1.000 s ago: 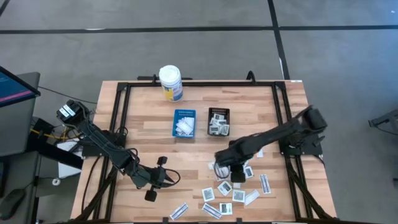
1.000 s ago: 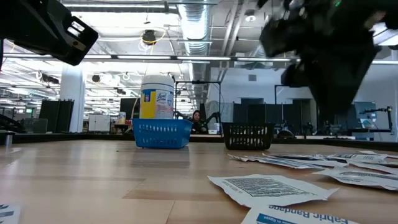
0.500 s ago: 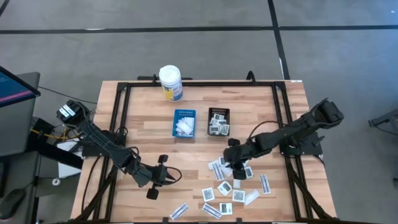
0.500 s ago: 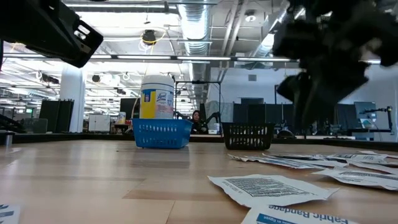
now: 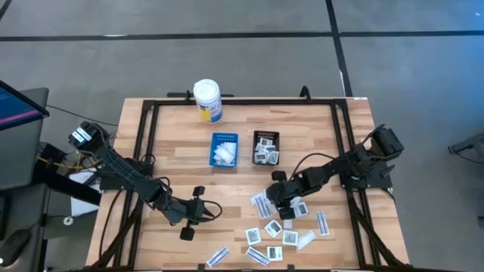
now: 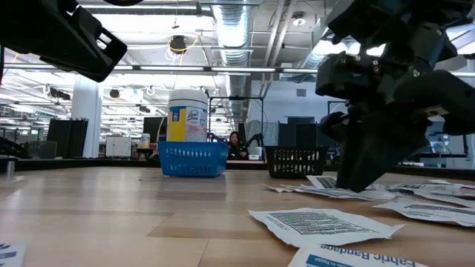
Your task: Pick & Place First Aid Supplies
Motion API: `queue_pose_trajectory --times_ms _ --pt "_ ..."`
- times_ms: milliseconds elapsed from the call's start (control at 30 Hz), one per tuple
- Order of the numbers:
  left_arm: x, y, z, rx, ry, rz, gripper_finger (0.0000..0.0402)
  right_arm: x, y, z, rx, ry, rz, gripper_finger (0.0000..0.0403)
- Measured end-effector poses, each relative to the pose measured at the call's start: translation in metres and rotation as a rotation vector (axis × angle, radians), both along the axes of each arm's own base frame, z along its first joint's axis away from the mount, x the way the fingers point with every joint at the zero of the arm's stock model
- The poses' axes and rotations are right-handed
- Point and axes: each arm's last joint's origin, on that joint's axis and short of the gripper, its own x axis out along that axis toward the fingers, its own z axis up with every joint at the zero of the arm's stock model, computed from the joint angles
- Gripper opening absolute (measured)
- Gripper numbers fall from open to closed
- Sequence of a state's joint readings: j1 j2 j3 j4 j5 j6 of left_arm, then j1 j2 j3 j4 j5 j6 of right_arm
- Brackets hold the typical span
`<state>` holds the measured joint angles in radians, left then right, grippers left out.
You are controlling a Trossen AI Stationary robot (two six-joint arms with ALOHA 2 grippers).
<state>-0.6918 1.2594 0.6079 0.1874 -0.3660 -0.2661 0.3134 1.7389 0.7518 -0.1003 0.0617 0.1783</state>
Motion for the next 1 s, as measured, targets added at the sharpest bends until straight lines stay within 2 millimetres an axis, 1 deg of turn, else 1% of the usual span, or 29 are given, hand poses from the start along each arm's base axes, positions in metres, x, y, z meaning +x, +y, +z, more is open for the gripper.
queue_pose_trajectory --times_ms 67,133,267,300,367,400,533,600,700,867,1000 --pt "0.000 0.000 0.000 0.000 0.000 0.000 0.0049 0.002 0.001 0.000 -0.023 -0.003 0.017 0.0107" --pt "0.000 0.000 0.000 0.000 0.000 0.000 0.0049 0.005 0.004 0.004 -0.035 -0.011 0.045 0.0107" --pt "0.000 0.000 0.000 0.000 0.000 0.000 0.0049 0.009 0.014 0.022 -0.068 -0.062 0.140 0.0107" --pt "0.000 0.000 0.000 0.000 0.000 0.000 0.0049 0.010 0.016 0.029 -0.072 -0.085 0.160 0.0107" --pt "0.000 0.000 0.000 0.000 0.000 0.000 0.0049 0.014 0.019 0.046 -0.095 -0.162 0.166 0.0107" --pt "0.000 0.000 0.000 0.000 0.000 0.000 0.0049 0.014 0.017 0.049 -0.123 -0.176 0.147 0.0107" --pt "0.000 0.000 0.000 0.000 0.000 0.000 0.0049 0.014 0.000 0.042 -0.176 -0.116 0.080 0.0107" --pt "0.000 0.000 0.000 0.000 0.000 0.000 0.0049 0.019 -0.007 0.038 -0.127 -0.101 0.053 0.0107" --pt "0.000 0.000 0.000 0.000 0.000 0.000 0.0049 0.023 -0.014 0.022 -0.073 -0.035 0.038 0.0107" --pt "0.000 0.000 0.000 0.001 0.000 0.001 0.0049 0.027 -0.016 0.006 -0.022 0.013 0.055 0.0107" --pt "0.000 0.000 0.000 0.004 -0.001 -0.001 0.0049 0.027 -0.016 0.003 -0.020 0.026 0.060 0.0107"
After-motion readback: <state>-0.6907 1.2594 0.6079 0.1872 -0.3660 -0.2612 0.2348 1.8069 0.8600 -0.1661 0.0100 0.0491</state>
